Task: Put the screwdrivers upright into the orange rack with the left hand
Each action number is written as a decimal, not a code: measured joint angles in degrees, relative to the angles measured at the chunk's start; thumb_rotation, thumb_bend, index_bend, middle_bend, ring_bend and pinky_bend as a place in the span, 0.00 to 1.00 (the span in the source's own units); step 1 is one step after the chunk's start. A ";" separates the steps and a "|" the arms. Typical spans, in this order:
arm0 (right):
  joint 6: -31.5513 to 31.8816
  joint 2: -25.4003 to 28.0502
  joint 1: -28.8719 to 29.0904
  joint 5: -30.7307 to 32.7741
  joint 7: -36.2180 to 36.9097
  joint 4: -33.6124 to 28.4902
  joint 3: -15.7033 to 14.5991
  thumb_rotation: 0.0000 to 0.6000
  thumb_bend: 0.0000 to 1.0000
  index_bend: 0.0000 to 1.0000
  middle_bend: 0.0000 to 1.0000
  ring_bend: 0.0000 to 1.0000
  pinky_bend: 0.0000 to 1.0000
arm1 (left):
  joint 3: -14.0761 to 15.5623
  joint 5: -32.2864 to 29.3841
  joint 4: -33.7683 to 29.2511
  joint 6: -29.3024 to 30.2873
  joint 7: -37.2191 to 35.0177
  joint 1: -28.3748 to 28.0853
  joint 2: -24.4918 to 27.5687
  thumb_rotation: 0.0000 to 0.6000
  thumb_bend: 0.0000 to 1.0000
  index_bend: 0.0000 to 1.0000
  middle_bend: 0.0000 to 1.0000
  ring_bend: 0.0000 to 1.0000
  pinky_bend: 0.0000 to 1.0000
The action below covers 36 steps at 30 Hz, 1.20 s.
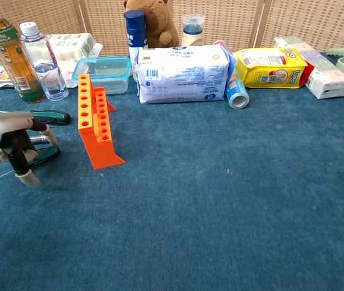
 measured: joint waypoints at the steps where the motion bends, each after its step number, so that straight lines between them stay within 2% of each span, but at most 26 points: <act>1: -0.03 0.03 0.01 0.11 0.22 0.08 0.04 1.00 0.16 0.03 0.09 0.10 0.08 | 0.16 0.02 -0.14 0.39 0.26 -0.16 -0.22 1.00 0.16 0.23 0.85 0.88 0.86; 13: -0.07 0.12 0.04 0.03 0.63 0.20 -0.02 1.00 0.16 0.03 0.09 0.10 0.08 | 2.13 2.30 -4.37 4.43 1.44 -0.42 0.15 1.00 0.16 0.24 0.85 0.88 0.86; 21: 0.07 0.02 0.02 -0.10 0.89 0.17 -0.02 1.00 0.16 0.02 0.09 0.10 0.08 | 2.61 5.17 -1.60 4.86 0.99 -0.64 -1.19 1.00 0.21 0.24 0.85 0.88 0.86; 26: 0.01 -0.10 0.10 0.10 1.21 0.41 0.10 1.00 0.16 0.02 0.09 0.09 0.08 | 3.07 5.96 0.65 4.89 0.87 -0.64 -3.11 1.00 0.23 0.30 0.85 0.88 0.86; 36: 0.04 -0.08 0.17 0.04 1.67 0.44 0.13 1.00 0.16 0.01 0.09 0.09 0.08 | 3.29 7.63 2.05 6.71 1.46 -0.23 -4.73 1.00 0.33 0.30 0.85 0.88 0.86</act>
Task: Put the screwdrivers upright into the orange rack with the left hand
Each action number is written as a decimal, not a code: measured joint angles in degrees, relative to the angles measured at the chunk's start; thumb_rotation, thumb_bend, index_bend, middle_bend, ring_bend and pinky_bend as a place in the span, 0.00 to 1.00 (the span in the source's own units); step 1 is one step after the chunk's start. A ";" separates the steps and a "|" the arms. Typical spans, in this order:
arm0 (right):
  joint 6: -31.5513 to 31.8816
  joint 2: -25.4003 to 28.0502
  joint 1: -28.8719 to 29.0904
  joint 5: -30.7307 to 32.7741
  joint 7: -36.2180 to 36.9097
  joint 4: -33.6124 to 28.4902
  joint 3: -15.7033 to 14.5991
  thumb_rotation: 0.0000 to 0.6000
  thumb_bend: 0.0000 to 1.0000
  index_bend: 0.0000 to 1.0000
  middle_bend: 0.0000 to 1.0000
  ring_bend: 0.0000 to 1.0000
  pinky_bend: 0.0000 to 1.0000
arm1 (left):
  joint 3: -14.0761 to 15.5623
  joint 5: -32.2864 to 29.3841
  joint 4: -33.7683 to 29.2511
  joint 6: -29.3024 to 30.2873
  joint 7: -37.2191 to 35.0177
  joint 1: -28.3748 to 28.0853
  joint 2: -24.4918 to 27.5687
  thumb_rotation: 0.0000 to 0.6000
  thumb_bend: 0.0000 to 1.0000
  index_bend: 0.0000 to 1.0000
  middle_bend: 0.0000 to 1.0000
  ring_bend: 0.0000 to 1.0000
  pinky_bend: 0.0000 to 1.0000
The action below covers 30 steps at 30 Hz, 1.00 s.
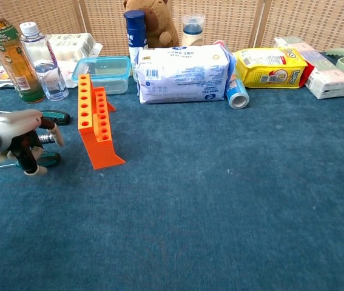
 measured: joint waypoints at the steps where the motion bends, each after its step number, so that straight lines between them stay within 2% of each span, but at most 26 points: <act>1: 0.00 0.01 0.01 -0.01 0.05 0.01 0.01 1.00 0.16 0.01 0.09 0.10 0.08 | 0.08 0.13 0.10 0.30 0.28 0.09 -0.10 1.00 0.33 0.30 0.85 0.88 0.86; 15: -0.06 0.27 0.03 -0.40 0.79 -0.26 -0.25 1.00 0.16 0.01 0.09 0.10 0.08 | -0.09 0.67 2.78 0.85 1.19 0.95 -2.14 1.00 0.35 0.35 0.85 0.88 0.86; 22: 0.53 0.59 -0.17 -1.35 1.44 -0.47 -0.59 1.00 0.16 0.01 0.09 0.09 0.08 | 0.17 1.77 4.20 1.10 1.50 1.60 -3.20 1.00 0.36 0.40 0.85 0.88 0.86; 30: 0.46 0.80 -0.14 -1.37 2.06 -0.45 -0.70 1.00 0.16 0.01 0.09 0.09 0.08 | -0.32 2.36 5.27 0.92 1.89 2.11 -3.82 1.00 0.38 0.41 0.85 0.88 0.86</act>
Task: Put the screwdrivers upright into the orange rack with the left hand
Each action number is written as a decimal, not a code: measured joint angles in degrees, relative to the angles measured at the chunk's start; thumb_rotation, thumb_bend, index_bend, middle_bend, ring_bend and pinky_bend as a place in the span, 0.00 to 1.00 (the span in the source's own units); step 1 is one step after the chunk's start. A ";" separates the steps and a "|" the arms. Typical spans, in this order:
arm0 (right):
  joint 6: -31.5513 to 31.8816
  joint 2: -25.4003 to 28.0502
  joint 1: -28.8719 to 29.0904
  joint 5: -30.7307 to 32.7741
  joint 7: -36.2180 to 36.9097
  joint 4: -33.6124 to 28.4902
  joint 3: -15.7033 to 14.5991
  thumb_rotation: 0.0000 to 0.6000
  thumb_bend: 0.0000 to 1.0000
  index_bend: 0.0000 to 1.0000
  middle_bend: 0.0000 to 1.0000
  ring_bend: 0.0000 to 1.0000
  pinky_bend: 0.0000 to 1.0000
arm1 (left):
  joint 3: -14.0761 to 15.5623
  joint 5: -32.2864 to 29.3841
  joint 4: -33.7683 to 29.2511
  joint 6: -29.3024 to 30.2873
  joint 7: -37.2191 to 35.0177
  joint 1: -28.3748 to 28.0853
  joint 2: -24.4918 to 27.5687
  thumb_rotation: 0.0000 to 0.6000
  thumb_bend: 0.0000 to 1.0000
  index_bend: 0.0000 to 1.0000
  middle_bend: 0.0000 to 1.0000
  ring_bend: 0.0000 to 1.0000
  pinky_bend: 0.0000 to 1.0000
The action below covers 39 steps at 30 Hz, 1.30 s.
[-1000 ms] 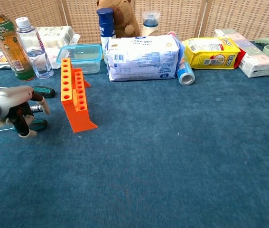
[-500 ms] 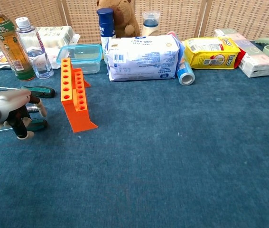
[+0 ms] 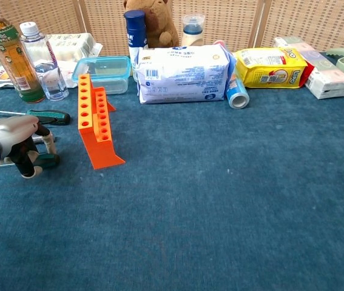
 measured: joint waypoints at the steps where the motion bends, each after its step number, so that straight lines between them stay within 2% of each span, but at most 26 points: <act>1: 0.01 0.01 0.00 -0.03 0.03 0.00 -0.02 1.00 0.16 0.01 0.09 0.09 0.08 | -0.05 0.05 0.05 0.02 0.16 0.01 -0.05 1.00 0.39 0.41 0.85 0.88 0.86; 6: -0.08 0.14 0.10 -0.27 0.49 0.01 -0.12 1.00 0.16 0.01 0.09 0.09 0.08 | -0.15 0.16 0.82 0.25 1.00 0.12 -0.86 1.00 0.45 0.42 0.85 0.88 0.86; 15: 0.52 0.44 -0.15 0.15 1.61 0.16 0.06 1.00 0.16 0.01 0.09 0.09 0.09 | -0.53 0.52 1.58 1.05 2.35 0.54 -1.72 1.00 0.48 0.50 0.85 0.88 0.86; 21: 0.58 0.61 -0.19 0.10 2.50 0.33 -0.01 1.00 0.16 0.01 0.09 0.09 0.09 | -0.87 0.92 0.39 1.13 2.32 1.07 -1.18 1.00 0.48 0.51 0.85 0.88 0.86; 27: 0.35 0.57 -0.10 0.03 2.55 0.43 -0.09 1.00 0.16 0.01 0.09 0.09 0.09 | -1.00 2.31 -2.56 1.51 1.72 1.90 0.92 1.00 0.48 0.51 0.85 0.88 0.86; 36: -0.19 0.26 0.15 -0.16 1.67 0.41 -0.27 1.00 0.16 0.01 0.09 0.09 0.09 | -0.51 6.82 -9.49 0.67 -3.86 5.13 8.32 1.00 0.48 0.51 0.85 0.88 0.86; 39: -0.28 0.16 0.19 -0.17 1.32 0.41 -0.30 1.00 0.16 0.01 0.09 0.09 0.09 | 0.36 10.08 -11.70 1.33 -6.11 6.63 10.19 1.00 0.48 0.51 0.85 0.88 0.86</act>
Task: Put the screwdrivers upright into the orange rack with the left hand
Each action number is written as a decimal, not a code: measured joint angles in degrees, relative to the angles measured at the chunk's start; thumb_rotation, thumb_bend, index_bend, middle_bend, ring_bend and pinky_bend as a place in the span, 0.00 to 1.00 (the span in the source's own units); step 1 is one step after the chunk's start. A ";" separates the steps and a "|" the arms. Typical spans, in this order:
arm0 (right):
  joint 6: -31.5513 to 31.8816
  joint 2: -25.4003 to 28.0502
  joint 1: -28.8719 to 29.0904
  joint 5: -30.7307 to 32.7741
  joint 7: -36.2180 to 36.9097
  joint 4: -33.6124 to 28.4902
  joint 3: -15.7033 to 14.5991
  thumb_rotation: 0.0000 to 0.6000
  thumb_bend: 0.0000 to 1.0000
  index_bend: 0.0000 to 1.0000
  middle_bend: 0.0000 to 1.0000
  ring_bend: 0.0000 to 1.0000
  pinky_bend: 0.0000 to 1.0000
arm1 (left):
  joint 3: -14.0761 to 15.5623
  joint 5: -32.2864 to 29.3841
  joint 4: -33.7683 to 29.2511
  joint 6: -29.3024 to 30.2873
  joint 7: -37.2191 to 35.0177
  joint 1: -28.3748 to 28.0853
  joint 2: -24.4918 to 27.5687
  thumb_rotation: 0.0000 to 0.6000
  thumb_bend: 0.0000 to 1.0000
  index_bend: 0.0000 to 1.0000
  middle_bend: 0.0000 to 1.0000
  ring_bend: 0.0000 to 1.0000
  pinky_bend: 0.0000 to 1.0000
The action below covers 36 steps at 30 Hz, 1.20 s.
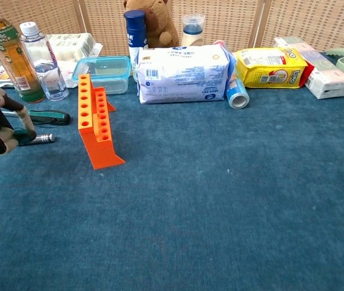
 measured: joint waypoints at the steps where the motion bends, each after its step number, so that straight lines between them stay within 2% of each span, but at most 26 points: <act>1: -0.05 -0.04 0.02 0.00 -0.11 0.00 -0.01 1.00 0.16 0.01 0.09 0.09 0.09 | 0.40 1.88 -1.12 0.24 -1.68 0.84 0.98 1.00 0.48 0.51 0.85 0.88 0.86; 6: -0.39 -0.30 0.17 -0.17 -0.81 -0.11 -0.14 1.00 0.16 0.01 0.09 0.09 0.09 | 1.23 8.14 -4.13 0.33 -9.08 3.68 4.74 1.00 0.48 0.51 0.85 0.88 0.86; 10: -0.65 -0.54 0.28 -0.33 -1.50 -0.31 -0.27 1.00 0.16 0.01 0.09 0.09 0.09 | 1.82 14.17 -6.02 -0.39 -16.62 6.42 9.87 1.00 0.48 0.51 0.85 0.88 0.86; 18: -1.41 -1.04 0.62 -0.36 -2.99 -0.70 -0.44 1.00 0.16 0.01 0.09 0.09 0.09 | 2.54 22.72 -5.77 -3.76 -26.67 8.93 15.53 1.00 0.48 0.51 0.85 0.88 0.86; 21: -1.70 -1.16 0.73 -0.35 -3.26 -0.73 -0.52 1.00 0.16 0.01 0.09 0.09 0.09 | 2.98 26.94 -5.08 -6.04 -33.27 9.39 17.27 1.00 0.50 0.51 0.85 0.88 0.86; 24: -1.93 -1.28 0.83 -0.29 -3.59 -0.77 -0.55 1.00 0.16 0.01 0.09 0.09 0.09 | 3.51 32.31 -3.94 -8.20 -42.72 9.81 19.28 1.00 0.51 0.51 0.85 0.88 0.86; 31: -2.15 -1.42 0.92 -0.32 -4.21 -1.01 -0.68 1.00 0.16 0.01 0.09 0.09 0.09 | 5.53 49.77 0.72 -9.69 -69.47 10.68 23.74 1.00 0.51 0.51 0.85 0.88 0.86; 36: -2.10 -1.44 0.93 -0.35 -4.35 -1.09 -0.70 1.00 0.16 0.01 0.09 0.09 0.09 | 7.57 60.83 4.20 -8.37 -82.62 10.91 25.99 1.00 0.52 0.51 0.85 0.88 0.86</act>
